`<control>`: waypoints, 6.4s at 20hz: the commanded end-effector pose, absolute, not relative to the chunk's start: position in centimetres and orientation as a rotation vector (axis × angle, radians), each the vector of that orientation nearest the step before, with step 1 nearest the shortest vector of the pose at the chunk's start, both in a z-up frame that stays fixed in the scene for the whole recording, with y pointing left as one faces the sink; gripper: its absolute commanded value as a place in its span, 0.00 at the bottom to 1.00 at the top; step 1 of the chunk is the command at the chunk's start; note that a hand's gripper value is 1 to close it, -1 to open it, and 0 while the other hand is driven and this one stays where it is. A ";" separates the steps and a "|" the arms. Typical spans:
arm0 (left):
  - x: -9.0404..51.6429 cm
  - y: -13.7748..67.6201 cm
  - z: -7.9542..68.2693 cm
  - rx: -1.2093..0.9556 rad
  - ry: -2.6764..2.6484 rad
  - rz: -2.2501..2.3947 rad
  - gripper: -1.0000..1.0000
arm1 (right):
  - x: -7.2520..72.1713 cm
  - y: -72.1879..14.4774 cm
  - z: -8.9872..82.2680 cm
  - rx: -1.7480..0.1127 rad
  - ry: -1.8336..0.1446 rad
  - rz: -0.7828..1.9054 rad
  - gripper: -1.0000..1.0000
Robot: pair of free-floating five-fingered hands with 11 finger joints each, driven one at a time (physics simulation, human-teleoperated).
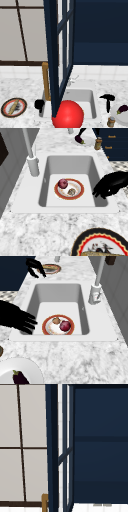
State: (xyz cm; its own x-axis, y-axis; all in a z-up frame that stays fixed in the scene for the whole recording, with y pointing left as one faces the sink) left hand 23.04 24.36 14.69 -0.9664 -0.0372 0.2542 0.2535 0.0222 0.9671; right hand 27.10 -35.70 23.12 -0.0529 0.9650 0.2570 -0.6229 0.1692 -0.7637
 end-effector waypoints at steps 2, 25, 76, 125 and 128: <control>23.0 24.4 14.7 -0.225 -2.085 -2.049 0.50 | 29.7 -32.6 22.2 -0.550 -0.862 1.410 0.00; 23.0 24.4 14.7 -0.225 -2.085 -2.049 0.50 | 30.8 -30.9 20.6 -0.571 -1.054 1.393 0.00; 26.4 13.9 12.8 -0.296 -2.050 -2.046 0.00 | 18.1 -23.2 10.8 -0.935 -1.146 1.301 0.50; 44.4 -9.3 -4.9 -0.249 -2.000 -2.030 0.00 | 18.1 -23.2 10.8 -0.935 -1.147 1.299 0.50; 45.5 -8.7 -7.4 -0.313 -2.000 -2.029 0.00 | 18.1 -23.2 10.8 -0.935 -1.147 1.299 0.50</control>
State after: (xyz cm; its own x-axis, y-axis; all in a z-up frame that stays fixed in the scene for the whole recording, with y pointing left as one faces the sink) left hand 44.27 -9.03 -5.09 -0.9515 -0.0467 0.3041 0.3053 -0.0192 0.9521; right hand 18.13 -23.15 10.84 -0.0748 0.9920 0.1018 -0.2241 0.0828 -0.9711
